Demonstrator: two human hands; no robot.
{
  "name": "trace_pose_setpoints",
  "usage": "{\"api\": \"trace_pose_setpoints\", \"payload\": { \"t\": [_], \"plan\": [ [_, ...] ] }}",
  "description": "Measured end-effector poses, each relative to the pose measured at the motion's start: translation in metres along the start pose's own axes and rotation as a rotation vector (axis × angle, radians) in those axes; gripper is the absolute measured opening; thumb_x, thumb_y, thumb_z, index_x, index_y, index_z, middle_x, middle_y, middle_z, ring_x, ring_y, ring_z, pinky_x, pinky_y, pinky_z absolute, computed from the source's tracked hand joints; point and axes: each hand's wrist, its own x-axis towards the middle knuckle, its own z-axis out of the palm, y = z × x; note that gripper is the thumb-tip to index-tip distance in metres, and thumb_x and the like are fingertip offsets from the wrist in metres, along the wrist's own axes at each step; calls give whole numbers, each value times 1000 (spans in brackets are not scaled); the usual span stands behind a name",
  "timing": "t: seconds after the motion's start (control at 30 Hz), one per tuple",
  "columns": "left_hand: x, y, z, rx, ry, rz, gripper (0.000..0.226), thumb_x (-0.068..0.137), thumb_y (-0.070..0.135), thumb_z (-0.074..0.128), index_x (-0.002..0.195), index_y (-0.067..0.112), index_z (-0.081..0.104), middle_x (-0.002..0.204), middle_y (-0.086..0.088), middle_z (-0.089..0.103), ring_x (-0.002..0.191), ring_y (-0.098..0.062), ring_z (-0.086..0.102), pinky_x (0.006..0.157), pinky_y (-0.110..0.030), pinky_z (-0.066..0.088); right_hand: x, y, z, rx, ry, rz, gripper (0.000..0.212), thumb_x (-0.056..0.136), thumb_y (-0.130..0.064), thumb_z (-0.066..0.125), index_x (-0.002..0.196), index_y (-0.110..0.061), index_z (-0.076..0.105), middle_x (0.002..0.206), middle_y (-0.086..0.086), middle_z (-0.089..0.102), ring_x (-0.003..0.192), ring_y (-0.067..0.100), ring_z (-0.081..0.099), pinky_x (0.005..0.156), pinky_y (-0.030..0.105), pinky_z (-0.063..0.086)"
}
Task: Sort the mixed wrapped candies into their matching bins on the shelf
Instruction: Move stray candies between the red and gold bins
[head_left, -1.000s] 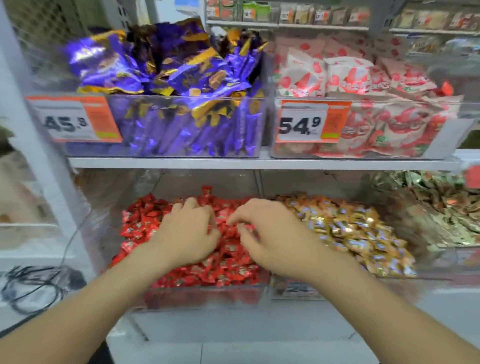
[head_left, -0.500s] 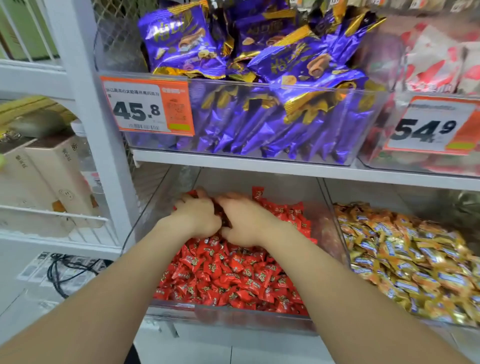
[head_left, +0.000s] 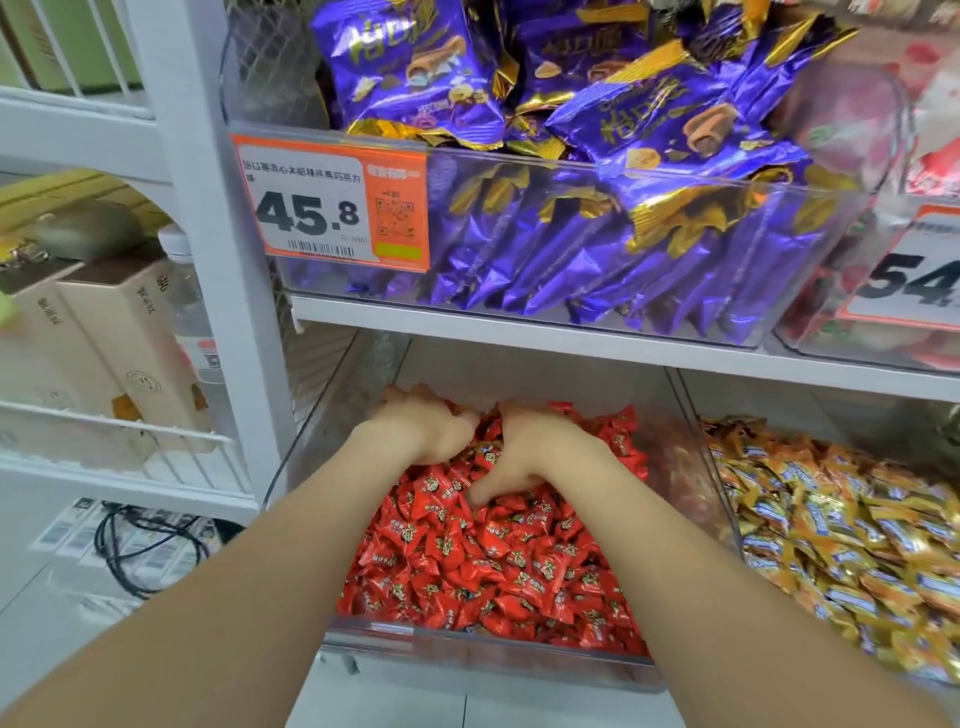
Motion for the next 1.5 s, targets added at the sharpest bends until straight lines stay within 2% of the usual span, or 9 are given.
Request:
{"api": "trace_pose_setpoints", "payload": {
  "t": [0.27, 0.57, 0.7, 0.8, 0.97, 1.07, 1.27, 1.37, 1.5],
  "plan": [
    [-2, 12, 11, -110, 90, -146, 90, 100, 69, 23, 155, -2, 32, 154, -32, 35, 140, -49, 35, 112, -53, 39, 2, 11, -10, 187, -64, -36, 128, 52, -67, 95, 156, -18, 40, 153, 4, 51, 136, 27, 54, 110, 38, 48],
    [0, 2, 3, -453, 104, -130, 64, 103, 63, 33, 139, 19, 62, 144, -18, 60, 129, -36, 58, 103, -37, 44, 11, -11, 7, 639, 11, -133, 113, 44, -31, 102, 142, -27, 48, 120, -9, 64, 107, 12, 63, 88, 30, 55],
    [-8, -3, 1, -761, 7, -172, 66, 98, 69, 41, 131, 18, 67, 129, -14, 68, 111, -31, 66, 103, -41, 50, 7, -14, 8, 771, -3, -157, 103, 44, -24, 104, 135, -25, 55, 113, -7, 70, 104, 12, 68, 94, 35, 60],
    [-14, -3, -1, -875, -31, -137, 57, 99, 65, 45, 122, 19, 69, 115, -8, 73, 98, -26, 70, 97, -40, 55, -3, -10, 5, 814, 7, -206, 88, 48, -18, 105, 123, -29, 59, 109, -12, 72, 101, 6, 69, 97, 32, 58],
    [-32, 7, -11, -992, 60, 26, 41, 105, 49, 43, 109, 21, 72, 96, 1, 75, 88, -14, 71, 74, -28, 52, -28, 0, -9, 853, 138, -270, 106, 49, -12, 104, 140, -27, 51, 122, -9, 68, 109, 6, 67, 95, 28, 58],
    [-47, 14, -17, -1031, 90, 124, 50, 92, 58, 42, 115, 25, 72, 108, 0, 77, 100, -19, 73, 98, -41, 56, -49, 10, -19, 832, 243, -339, 105, 51, -10, 103, 140, -29, 52, 121, -13, 67, 107, 0, 66, 84, 13, 53],
    [-92, 8, -3, -764, -58, 420, 35, 95, 49, 64, 120, 25, 57, 108, 9, 71, 101, -8, 67, 90, -29, 52, -92, 47, -11, 452, 284, -516, 108, 53, -23, 96, 147, -34, 43, 122, -12, 64, 103, -1, 62, 92, 14, 47],
    [-108, -4, -2, -367, -181, 487, 59, 75, 60, 81, 119, 33, 53, 111, 16, 65, 104, -8, 64, 91, -28, 51, -106, 58, -1, 171, 227, -538, 104, 60, -30, 91, 148, -37, 38, 130, -5, 60, 117, 13, 60, 101, 30, 48],
    [-123, -11, -20, -85, -160, 535, 85, 64, 51, 95, 137, 37, 54, 130, 16, 53, 119, -8, 53, 99, -28, 47, -125, 72, -10, 141, 140, -487, 103, 63, -30, 92, 149, -50, 38, 145, -21, 52, 125, 8, 54, 106, 33, 49]
  ]
}}
